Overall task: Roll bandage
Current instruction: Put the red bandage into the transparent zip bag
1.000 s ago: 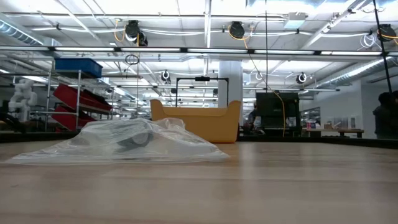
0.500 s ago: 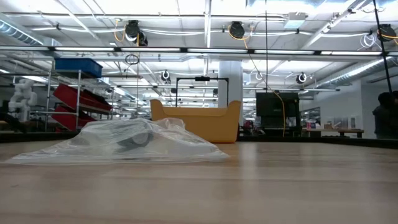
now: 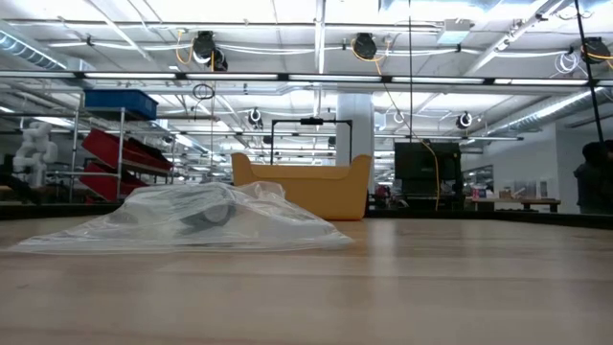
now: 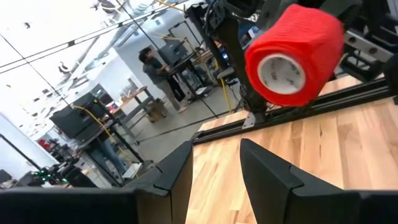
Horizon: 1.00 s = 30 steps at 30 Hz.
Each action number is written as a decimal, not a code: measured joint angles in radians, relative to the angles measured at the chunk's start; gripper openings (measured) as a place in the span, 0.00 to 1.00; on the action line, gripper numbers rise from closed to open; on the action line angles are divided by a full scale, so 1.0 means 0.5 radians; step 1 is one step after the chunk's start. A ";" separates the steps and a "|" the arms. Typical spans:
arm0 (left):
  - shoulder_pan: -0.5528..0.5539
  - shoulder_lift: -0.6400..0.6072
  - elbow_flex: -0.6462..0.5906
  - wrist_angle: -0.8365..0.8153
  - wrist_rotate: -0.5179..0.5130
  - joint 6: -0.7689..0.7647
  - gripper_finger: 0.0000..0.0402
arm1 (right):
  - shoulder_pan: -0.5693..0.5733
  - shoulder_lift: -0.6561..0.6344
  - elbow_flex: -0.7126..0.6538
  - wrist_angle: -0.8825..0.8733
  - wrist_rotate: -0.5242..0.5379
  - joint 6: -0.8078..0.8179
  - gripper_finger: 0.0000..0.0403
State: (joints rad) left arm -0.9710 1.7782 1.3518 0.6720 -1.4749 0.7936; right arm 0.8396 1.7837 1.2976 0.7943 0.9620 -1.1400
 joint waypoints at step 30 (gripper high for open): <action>0.664 0.420 -0.002 -2.199 1.698 -2.473 0.36 | 0.380 -0.227 0.000 0.022 0.578 -0.108 0.10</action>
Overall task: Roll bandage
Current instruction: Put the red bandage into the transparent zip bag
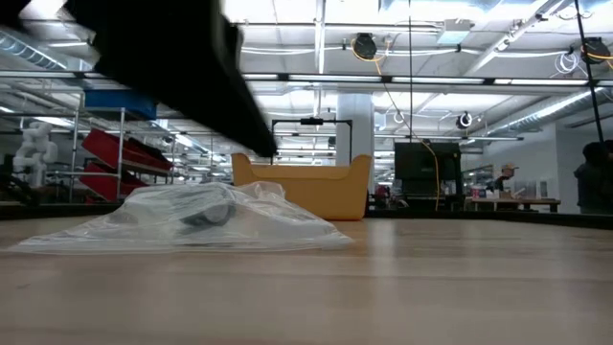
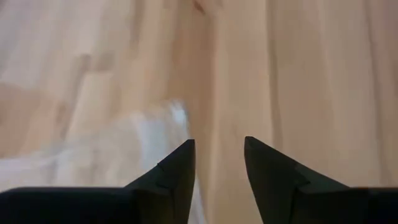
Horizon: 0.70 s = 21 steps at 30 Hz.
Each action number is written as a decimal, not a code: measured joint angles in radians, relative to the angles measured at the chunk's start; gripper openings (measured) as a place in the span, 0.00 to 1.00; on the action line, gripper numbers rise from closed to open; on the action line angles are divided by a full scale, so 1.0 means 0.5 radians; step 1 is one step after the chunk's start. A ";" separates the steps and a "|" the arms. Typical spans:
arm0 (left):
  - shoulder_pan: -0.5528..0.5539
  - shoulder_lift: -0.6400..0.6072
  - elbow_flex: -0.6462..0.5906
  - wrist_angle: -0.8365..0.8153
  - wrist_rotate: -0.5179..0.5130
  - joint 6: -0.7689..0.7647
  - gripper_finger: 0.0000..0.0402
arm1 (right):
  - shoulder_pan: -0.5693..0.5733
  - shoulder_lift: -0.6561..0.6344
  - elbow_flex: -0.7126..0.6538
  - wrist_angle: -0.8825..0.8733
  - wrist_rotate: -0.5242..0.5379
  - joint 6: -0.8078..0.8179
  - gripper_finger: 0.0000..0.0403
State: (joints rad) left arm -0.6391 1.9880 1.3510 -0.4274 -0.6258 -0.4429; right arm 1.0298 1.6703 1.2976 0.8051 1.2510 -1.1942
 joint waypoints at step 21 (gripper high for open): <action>-0.002 0.259 -0.002 -0.039 -0.385 -0.152 0.59 | -0.001 0.000 0.000 -0.001 0.002 0.007 0.10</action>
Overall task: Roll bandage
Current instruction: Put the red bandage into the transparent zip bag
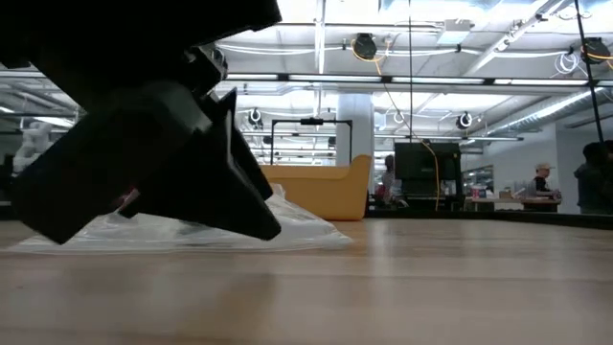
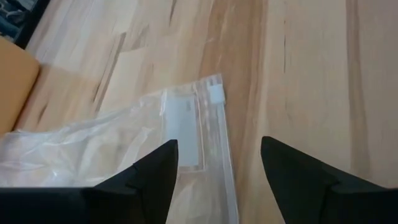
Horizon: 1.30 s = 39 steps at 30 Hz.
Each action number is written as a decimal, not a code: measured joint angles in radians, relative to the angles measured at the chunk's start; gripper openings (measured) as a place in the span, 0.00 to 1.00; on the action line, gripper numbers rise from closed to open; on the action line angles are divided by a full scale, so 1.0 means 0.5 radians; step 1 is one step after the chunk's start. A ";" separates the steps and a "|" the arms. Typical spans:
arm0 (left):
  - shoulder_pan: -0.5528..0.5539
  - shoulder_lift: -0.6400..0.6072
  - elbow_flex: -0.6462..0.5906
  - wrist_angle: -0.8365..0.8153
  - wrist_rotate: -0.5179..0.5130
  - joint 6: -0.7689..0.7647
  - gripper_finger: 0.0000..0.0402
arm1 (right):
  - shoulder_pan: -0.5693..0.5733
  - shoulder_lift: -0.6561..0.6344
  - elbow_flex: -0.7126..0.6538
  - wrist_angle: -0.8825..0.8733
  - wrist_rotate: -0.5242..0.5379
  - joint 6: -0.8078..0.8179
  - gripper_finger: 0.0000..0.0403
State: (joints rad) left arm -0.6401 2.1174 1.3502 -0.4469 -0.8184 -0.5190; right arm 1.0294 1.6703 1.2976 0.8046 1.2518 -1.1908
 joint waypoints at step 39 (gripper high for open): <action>0.093 -0.005 0.007 -0.494 0.115 -0.261 0.57 | 0.000 0.001 0.001 -0.001 0.001 0.001 0.10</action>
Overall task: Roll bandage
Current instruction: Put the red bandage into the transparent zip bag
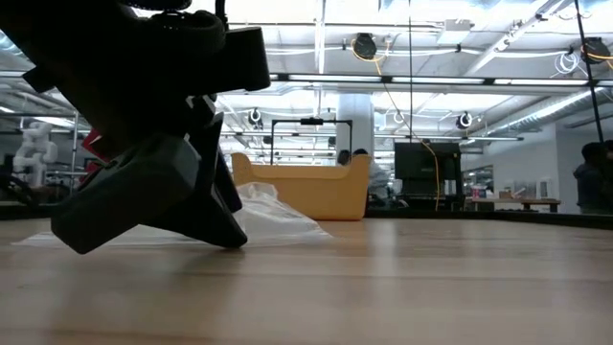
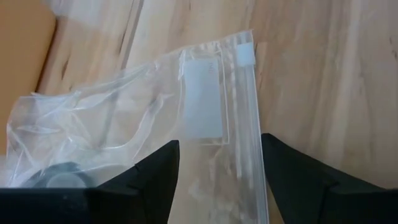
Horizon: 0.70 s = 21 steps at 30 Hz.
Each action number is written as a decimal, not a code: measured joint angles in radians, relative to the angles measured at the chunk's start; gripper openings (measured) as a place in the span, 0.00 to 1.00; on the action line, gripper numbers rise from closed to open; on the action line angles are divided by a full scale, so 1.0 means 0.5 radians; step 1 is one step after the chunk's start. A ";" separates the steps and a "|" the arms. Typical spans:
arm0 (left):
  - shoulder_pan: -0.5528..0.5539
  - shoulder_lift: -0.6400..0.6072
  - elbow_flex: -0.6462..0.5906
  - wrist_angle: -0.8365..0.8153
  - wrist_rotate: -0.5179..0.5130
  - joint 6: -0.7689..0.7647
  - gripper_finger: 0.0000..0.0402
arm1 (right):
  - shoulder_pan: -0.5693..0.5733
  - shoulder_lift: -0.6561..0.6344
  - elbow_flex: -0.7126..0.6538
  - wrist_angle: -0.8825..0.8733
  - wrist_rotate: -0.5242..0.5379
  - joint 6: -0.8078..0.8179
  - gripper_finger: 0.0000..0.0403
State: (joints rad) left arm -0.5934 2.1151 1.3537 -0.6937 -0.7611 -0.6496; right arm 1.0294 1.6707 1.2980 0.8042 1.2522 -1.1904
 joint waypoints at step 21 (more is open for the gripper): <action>0.010 0.005 -0.008 -0.307 -0.172 0.006 0.20 | -0.001 0.000 0.001 0.000 0.000 0.000 0.10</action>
State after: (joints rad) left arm -0.5884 2.1174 1.3499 -0.8473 -0.8471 -0.6468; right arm 1.0291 1.6707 1.2983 0.8043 1.2522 -1.1904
